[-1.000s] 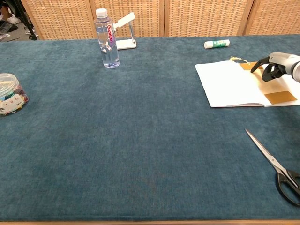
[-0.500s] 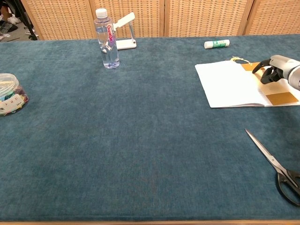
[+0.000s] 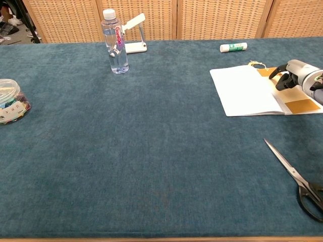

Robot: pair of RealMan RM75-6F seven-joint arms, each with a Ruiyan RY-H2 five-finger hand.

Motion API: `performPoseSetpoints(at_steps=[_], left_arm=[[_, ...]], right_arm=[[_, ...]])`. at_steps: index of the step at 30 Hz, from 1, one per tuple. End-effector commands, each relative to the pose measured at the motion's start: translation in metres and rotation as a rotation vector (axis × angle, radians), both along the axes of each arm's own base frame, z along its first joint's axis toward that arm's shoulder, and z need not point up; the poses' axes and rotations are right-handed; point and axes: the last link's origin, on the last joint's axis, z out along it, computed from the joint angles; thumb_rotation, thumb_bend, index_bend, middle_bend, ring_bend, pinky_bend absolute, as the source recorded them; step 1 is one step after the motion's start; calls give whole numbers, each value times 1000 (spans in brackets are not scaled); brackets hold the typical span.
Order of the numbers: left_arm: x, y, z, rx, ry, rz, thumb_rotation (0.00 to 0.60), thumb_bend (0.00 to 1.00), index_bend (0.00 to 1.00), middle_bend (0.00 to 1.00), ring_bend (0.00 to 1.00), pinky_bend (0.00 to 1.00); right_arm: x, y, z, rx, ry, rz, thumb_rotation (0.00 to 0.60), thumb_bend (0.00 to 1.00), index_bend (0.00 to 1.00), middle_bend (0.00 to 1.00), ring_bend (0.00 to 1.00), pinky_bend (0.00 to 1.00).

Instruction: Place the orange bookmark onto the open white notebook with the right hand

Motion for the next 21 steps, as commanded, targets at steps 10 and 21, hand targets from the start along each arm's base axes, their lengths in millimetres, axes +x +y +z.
performPoseSetpoints(at_steps=[10,21], left_arm=[[0,0,0,-1,-2,1,600,0,0,0,0,0],[0,0,0,-3,-2,0,600,0,0,0,0,0]], right_arm=[[8,-2,-3,-7,4,-3,600,1000,245,53,0,0],[14,0,-9,11,2,9,600,1000,245,53,0,0]])
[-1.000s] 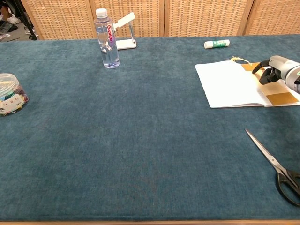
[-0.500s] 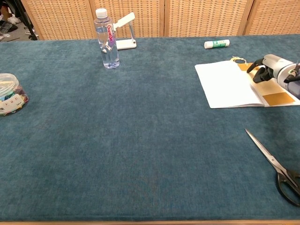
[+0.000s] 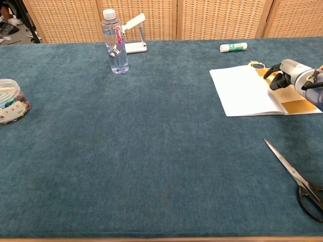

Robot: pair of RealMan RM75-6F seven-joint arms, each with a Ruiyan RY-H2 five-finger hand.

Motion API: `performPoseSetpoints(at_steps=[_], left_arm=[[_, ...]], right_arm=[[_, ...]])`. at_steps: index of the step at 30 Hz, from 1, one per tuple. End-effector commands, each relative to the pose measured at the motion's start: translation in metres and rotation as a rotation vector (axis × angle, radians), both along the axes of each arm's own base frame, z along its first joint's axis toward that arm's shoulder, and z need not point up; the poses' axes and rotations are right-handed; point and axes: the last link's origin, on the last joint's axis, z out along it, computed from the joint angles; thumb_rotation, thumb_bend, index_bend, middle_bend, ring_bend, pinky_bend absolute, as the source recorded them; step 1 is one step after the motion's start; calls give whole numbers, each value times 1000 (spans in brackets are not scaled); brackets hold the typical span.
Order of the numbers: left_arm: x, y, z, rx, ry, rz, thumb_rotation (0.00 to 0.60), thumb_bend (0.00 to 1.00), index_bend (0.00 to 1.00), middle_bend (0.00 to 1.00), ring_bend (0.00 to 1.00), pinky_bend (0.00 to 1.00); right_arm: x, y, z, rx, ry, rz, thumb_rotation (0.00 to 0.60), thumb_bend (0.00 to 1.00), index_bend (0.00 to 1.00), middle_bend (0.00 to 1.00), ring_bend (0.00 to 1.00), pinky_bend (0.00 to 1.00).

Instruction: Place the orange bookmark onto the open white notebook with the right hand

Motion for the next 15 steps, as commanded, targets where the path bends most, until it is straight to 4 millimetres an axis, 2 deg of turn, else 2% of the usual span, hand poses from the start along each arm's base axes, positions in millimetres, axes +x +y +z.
performPoseSetpoints(at_steps=[1,15], left_arm=[[0,0,0,0,-1,0,600,0,0,0,0,0],[-1,0,2,5,-6,1,600,0,0,0,0,0]], right_arm=[[2,1,-2,4,-2,4,600,1000,245,53,0,0],[10,-3,0,-13,2,28,600,1000,245,53,0,0]])
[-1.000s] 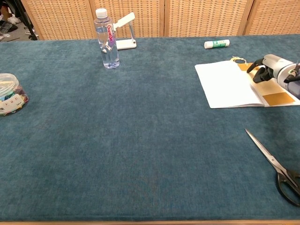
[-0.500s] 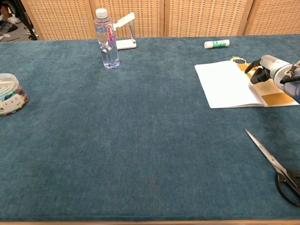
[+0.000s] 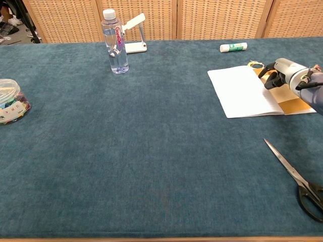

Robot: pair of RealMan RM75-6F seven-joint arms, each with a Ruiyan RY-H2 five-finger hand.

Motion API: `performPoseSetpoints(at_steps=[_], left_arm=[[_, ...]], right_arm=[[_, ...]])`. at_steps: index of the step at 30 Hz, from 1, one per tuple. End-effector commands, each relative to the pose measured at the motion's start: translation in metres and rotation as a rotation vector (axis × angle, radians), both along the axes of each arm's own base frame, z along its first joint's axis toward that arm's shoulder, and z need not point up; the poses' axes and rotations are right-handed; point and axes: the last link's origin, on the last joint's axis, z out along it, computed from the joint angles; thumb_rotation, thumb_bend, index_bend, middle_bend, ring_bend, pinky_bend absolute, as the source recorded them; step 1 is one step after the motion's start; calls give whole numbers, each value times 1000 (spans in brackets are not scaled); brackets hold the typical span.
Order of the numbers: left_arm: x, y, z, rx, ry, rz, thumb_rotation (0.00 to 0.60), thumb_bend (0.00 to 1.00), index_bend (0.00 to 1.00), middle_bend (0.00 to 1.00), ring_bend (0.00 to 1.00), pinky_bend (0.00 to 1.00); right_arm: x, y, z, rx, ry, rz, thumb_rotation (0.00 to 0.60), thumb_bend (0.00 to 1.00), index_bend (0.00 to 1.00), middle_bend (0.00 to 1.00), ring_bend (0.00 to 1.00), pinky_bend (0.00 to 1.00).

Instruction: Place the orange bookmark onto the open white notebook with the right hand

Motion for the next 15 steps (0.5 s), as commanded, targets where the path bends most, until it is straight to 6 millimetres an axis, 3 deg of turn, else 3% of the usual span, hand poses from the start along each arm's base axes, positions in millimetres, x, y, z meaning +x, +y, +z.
performPoseSetpoints(at_steps=[1,11,15], left_arm=[[0,0,0,0,1,0,600,0,0,0,0,0],[1,-1,-2,-6,4,-5,600,0,0,0,0,0],[1,-1,-1,-5,0,-7,600,0,0,0,0,0]], right_arm=[[0,-1,3,-10,2,4,600,1000,245,53,0,0],[7,-2,18,-51,-26,44,600,1000,245,26,0,0],[20,5,43,-87,-56,178,600,1000,229,2,0,0]])
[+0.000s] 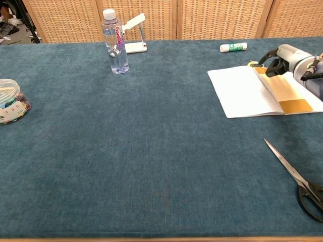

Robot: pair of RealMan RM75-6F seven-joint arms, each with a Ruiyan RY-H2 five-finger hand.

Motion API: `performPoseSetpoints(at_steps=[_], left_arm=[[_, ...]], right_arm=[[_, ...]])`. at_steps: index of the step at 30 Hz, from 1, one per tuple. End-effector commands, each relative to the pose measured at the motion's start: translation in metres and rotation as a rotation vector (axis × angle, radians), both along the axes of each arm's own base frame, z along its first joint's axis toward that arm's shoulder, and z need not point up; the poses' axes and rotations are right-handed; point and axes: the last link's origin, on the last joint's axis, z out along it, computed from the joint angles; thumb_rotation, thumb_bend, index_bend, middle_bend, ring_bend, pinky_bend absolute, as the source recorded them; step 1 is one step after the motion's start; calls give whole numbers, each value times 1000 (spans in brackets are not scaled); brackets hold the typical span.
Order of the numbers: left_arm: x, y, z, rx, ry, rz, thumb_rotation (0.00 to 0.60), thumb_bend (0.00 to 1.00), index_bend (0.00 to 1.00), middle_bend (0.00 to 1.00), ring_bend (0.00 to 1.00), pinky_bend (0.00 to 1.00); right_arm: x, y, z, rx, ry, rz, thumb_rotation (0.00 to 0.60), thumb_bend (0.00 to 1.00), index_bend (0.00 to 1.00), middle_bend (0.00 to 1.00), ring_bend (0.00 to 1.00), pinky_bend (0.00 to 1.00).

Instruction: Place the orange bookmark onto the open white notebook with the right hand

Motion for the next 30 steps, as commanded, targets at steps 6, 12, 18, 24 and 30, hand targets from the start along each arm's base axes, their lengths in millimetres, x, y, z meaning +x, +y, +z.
performPoseSetpoints(at_steps=[6,12,18,24,30], left_arm=[[-1,0,3,6,-2,-4,600,0,0,0,0,0],[-2,-1,6,31,1,-6,600,0,0,0,0,0],[-2,-4,10,64,21,-16,600,0,0,0,0,0],[-2,-7,14,124,53,-27,600,0,0,0,0,0],[-3,-8,17,169,68,-23,600,0,0,0,0,0]], right_arm=[[-2,39,63,-49,95,341,600,295,127,0,0,0],[-23,81,104,-118,228,529,600,0,56,0,0,0],[-46,128,135,-159,319,595,600,0,36,0,0,0],[-65,188,156,-214,374,555,600,0,14,0,0,0],[-70,226,162,-261,382,491,600,0,1,0,0,0]])
